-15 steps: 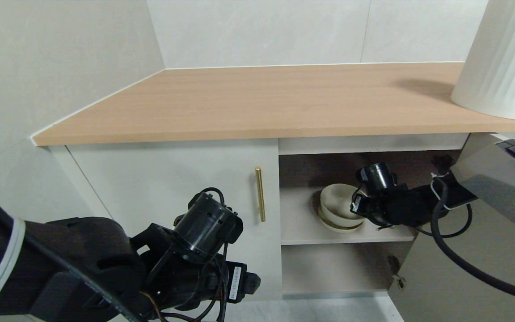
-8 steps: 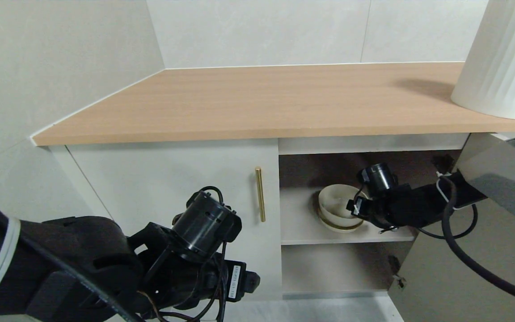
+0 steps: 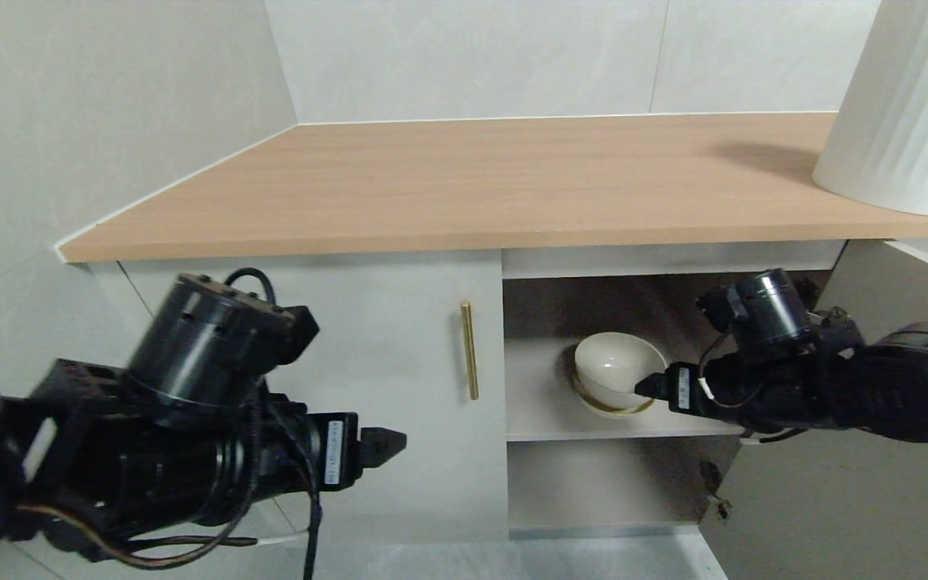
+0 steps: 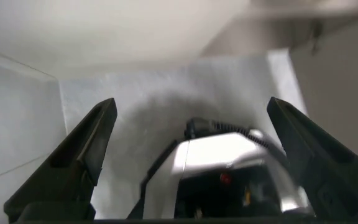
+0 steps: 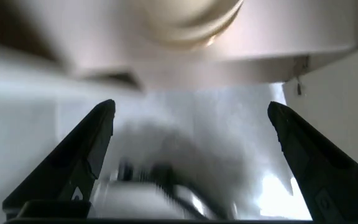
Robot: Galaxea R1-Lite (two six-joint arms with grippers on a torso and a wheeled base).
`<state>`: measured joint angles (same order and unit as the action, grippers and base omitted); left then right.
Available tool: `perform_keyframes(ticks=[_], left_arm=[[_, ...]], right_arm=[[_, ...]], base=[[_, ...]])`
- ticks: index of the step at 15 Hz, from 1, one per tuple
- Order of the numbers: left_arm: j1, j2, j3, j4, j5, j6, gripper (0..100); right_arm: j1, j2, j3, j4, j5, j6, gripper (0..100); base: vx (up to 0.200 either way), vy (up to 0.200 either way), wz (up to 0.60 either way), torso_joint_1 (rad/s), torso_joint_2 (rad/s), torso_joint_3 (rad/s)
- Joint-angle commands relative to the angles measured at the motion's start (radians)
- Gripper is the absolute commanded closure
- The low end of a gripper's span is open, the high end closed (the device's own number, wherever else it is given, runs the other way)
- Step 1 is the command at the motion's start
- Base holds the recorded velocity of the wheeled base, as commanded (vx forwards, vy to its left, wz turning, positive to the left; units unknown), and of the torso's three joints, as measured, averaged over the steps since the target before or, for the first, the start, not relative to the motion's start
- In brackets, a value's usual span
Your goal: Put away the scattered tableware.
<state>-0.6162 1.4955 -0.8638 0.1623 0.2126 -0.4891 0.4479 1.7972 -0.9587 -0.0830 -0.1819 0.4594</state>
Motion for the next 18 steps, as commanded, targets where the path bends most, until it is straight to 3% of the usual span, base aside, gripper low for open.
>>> perform_keyframes(ticks=[1,4,8,11,18], left_arm=[[0.058,-0.192,0.045,0.016,0.001,0.003,0],[0.128,-0.268,0.1,0.016,0.001,0.075,0],[0.13,-0.216,0.072,0.0,0.001,0.103,0],[0.105,-0.204,0.066,-0.001,0.002,0.104,0],[0.09,-0.175,0.069,0.0,0.005,0.103,0]], right_arm=[[0.075,-0.309,0.081,0.157,0.064,-0.047,0],[0.155,-0.443,0.109,0.324,0.058,-0.041,0],[0.155,-0.472,0.143,0.322,0.058,-0.042,0],[0.155,-0.472,0.143,0.321,0.056,-0.044,0],[0.155,-0.46,0.147,0.321,0.064,-0.045,0]], base=[[0.0,0.0,0.0,0.0,0.0,0.0],[0.0,0.0,0.0,0.0,0.0,0.0],[0.0,0.0,0.0,0.0,0.0,0.0],[0.0,0.0,0.0,0.0,0.0,0.0],[-0.2,0.0,0.0,0.001,0.0,0.002]])
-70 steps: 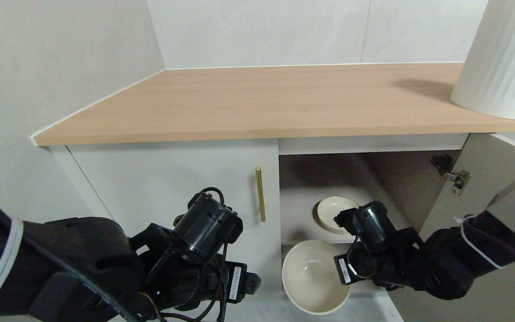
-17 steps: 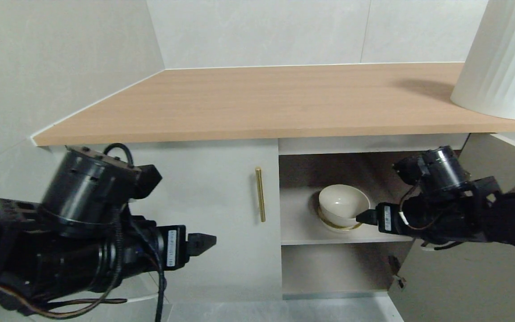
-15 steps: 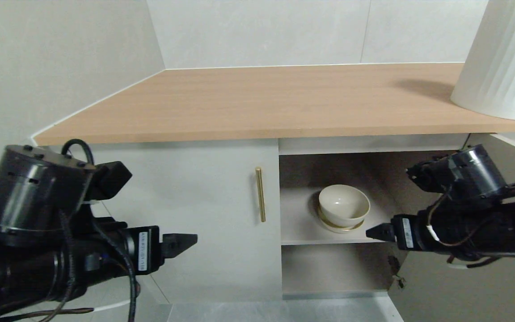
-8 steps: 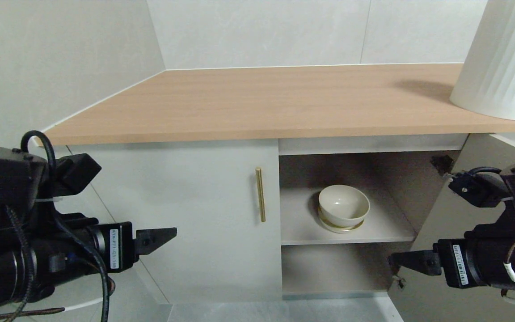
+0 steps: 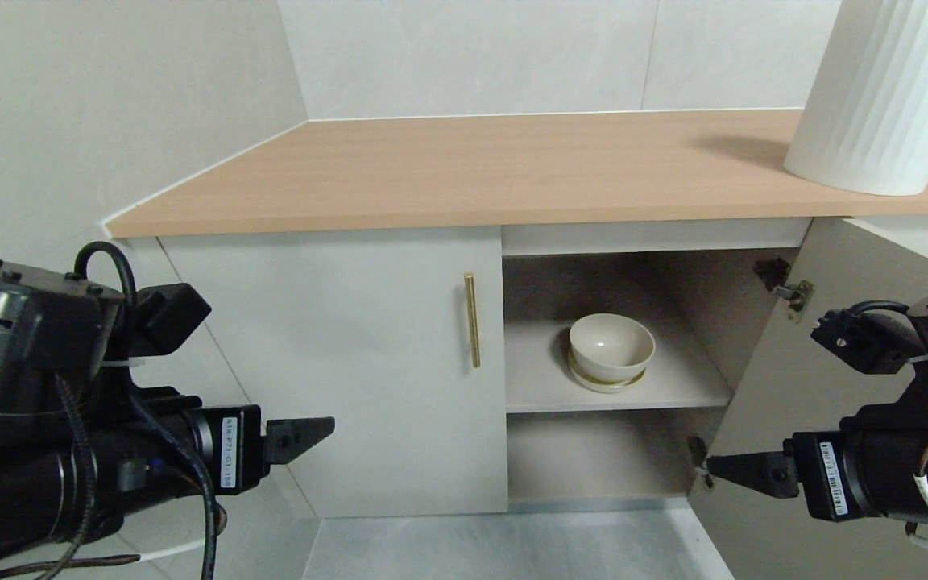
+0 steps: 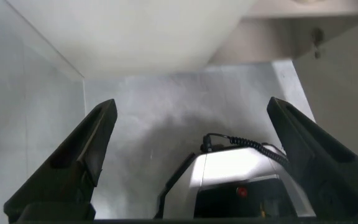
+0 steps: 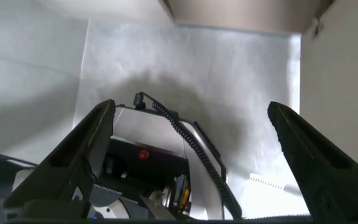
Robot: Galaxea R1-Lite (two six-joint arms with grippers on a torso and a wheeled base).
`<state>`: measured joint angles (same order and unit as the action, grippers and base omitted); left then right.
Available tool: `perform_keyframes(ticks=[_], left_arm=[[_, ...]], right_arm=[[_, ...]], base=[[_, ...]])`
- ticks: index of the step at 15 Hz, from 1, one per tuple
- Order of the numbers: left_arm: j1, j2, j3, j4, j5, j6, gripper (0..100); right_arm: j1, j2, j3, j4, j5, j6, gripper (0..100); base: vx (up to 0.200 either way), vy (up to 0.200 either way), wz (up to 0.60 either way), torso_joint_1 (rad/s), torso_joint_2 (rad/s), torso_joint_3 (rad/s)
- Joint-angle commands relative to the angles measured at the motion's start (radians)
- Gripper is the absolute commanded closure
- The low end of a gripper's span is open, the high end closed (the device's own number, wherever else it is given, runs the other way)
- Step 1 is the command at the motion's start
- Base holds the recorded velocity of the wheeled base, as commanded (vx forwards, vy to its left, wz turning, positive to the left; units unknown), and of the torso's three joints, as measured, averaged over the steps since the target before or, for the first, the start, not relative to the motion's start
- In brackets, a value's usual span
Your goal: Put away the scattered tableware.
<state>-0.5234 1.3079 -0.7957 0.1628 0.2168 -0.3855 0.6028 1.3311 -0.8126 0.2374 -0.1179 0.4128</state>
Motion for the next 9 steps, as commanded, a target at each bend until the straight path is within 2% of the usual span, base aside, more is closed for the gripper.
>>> perform_keyframes(ticks=[1,8,9], left_arm=[[-0.006,0.013,0.001,0.0,-0.001,-0.001,0],[-0.021,0.027,0.009,0.0,0.003,-0.003,0],[-0.021,0.027,0.01,0.0,0.007,-0.003,0]], right_arm=[[0.0,0.007,0.004,0.0,0.0,0.0,0],[0.0,0.007,0.004,0.003,-0.008,-0.002,0],[0.0,0.007,0.006,0.005,-0.008,-0.002,0]], base=[[-0.2,0.0,0.0,0.002,0.0,-0.007],[-0.2,0.0,0.0,0.002,0.0,0.002],[0.0,0.0,0.0,0.0,0.0,0.0]])
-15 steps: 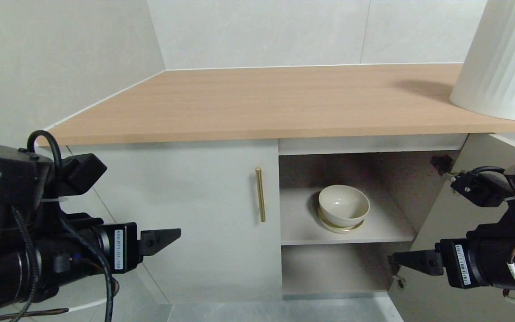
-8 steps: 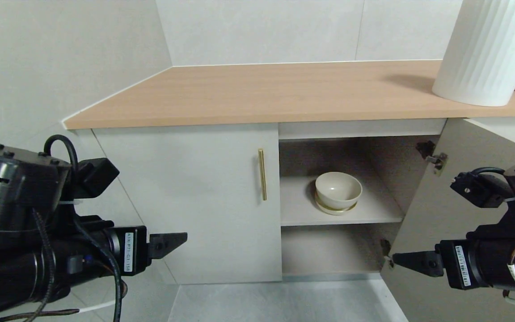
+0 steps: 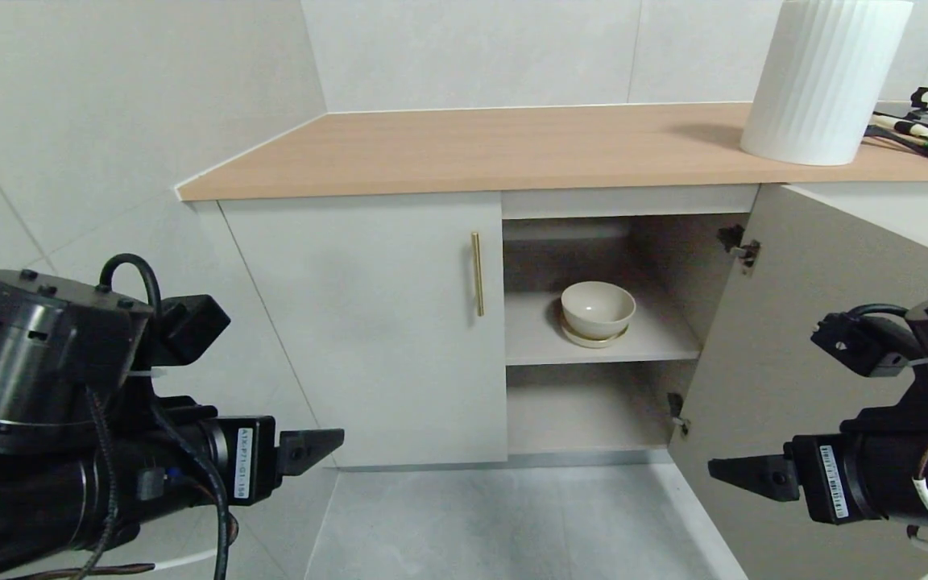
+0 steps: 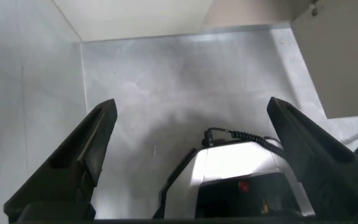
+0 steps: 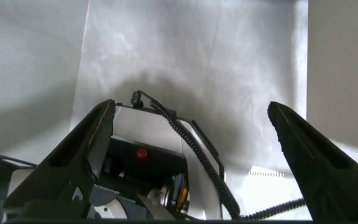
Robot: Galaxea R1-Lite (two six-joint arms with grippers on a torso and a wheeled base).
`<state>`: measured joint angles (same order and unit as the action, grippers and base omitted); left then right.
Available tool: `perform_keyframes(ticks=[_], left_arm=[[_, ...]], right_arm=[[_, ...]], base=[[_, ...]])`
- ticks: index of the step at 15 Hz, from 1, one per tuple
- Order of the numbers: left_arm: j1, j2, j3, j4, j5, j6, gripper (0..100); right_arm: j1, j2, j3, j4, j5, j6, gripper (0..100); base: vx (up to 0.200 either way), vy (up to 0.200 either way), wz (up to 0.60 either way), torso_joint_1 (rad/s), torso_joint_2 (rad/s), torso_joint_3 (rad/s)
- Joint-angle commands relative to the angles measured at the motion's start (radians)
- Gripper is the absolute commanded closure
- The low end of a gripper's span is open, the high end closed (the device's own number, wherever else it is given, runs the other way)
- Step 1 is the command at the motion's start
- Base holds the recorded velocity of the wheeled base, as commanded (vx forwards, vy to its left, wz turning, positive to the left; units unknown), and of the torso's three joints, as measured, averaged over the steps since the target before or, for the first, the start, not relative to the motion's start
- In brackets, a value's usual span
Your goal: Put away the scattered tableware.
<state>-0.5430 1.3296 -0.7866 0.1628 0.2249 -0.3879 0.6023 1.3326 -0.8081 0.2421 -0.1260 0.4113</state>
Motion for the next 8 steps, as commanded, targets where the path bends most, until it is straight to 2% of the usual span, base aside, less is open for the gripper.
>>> perform_keyframes(ticks=[1,8], left_arm=[[-0.002,0.005,0.001,0.0,0.004,0.0,0],[-0.002,0.011,0.001,0.0,0.014,0.001,0]], right_arm=[[0.001,0.005,0.001,0.0,0.0,0.0,0],[0.001,-0.004,0.004,0.005,0.0,-0.023,0]], base=[[0.0,0.0,0.0,0.0,0.0,0.0],[0.0,0.0,0.0,0.0,0.0,0.0]])
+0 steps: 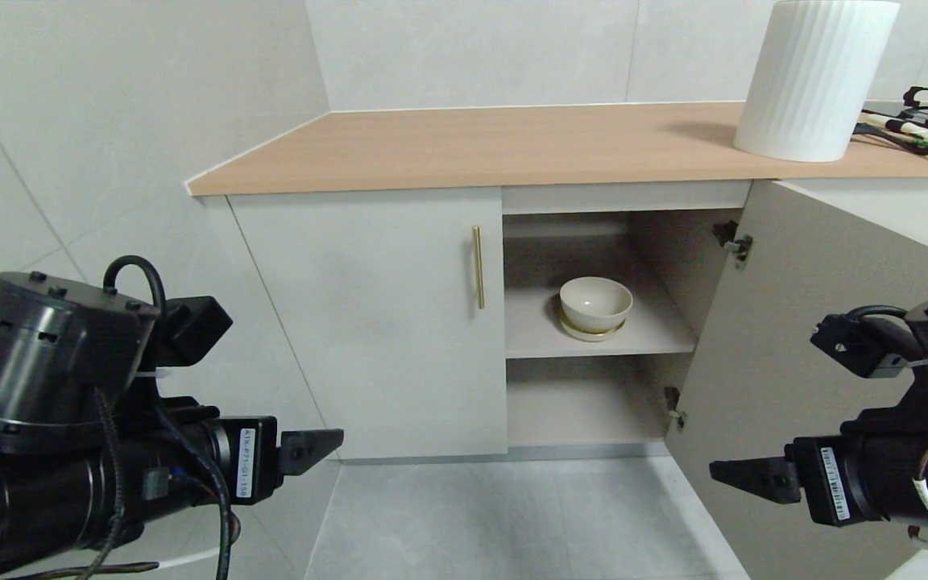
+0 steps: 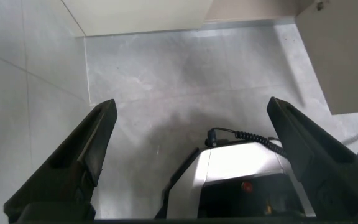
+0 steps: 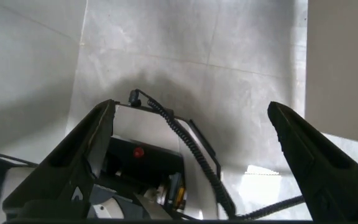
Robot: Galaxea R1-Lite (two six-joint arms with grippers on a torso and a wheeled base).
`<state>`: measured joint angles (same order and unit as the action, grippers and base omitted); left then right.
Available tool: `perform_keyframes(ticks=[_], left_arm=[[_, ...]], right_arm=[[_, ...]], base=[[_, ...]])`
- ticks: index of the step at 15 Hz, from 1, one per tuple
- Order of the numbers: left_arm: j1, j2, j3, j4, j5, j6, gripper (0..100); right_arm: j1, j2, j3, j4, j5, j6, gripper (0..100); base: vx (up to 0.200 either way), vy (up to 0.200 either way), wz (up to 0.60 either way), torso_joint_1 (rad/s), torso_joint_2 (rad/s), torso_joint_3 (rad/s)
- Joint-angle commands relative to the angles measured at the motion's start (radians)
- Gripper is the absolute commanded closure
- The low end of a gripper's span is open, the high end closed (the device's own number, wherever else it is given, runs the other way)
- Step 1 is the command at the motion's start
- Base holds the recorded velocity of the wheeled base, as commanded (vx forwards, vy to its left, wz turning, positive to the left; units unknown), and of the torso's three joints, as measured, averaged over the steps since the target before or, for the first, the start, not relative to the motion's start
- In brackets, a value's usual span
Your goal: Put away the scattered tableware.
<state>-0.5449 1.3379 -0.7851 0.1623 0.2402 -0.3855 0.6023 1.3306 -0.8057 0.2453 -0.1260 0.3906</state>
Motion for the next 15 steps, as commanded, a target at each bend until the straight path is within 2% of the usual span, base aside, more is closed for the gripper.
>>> perform_keyframes(ticks=[1,2,4,7,8,10,15], left_arm=[[-0.001,0.003,0.0,0.0,0.002,0.001,0],[-0.004,0.003,0.0,0.0,0.01,0.001,0],[-0.021,0.003,0.006,0.0,0.027,0.001,0],[-0.029,0.004,0.007,0.0,0.031,0.001,0],[-0.029,0.004,0.009,0.0,0.031,0.001,0],[-0.029,0.004,0.009,0.0,0.031,0.001,0],[-0.029,0.004,0.009,0.0,0.031,0.001,0]], right_arm=[[0.001,-0.005,0.008,0.002,0.0,-0.007,0],[0.001,-0.014,0.01,0.002,0.0,-0.009,0],[0.001,-0.054,0.005,0.057,0.002,-0.042,0],[0.004,-0.148,-0.016,0.242,0.011,-0.157,0],[0.004,-0.186,-0.047,0.359,0.011,-0.197,0],[0.005,-0.234,-0.089,0.5,0.011,-0.24,0],[0.004,-0.281,-0.109,0.666,0.002,-0.296,0]], base=[[0.0,0.0,0.0,0.0,0.0,0.0],[0.0,0.0,0.0,0.0,0.0,0.0],[0.0,-0.2,0.0,0.0,0.0,-0.005],[0.0,-0.2,0.0,0.009,0.01,0.001],[0.0,-0.2,0.0,-0.007,0.0,0.002],[0.0,-0.2,0.0,0.002,0.0,0.005],[0.0,-0.2,0.0,0.0,0.0,0.0]])
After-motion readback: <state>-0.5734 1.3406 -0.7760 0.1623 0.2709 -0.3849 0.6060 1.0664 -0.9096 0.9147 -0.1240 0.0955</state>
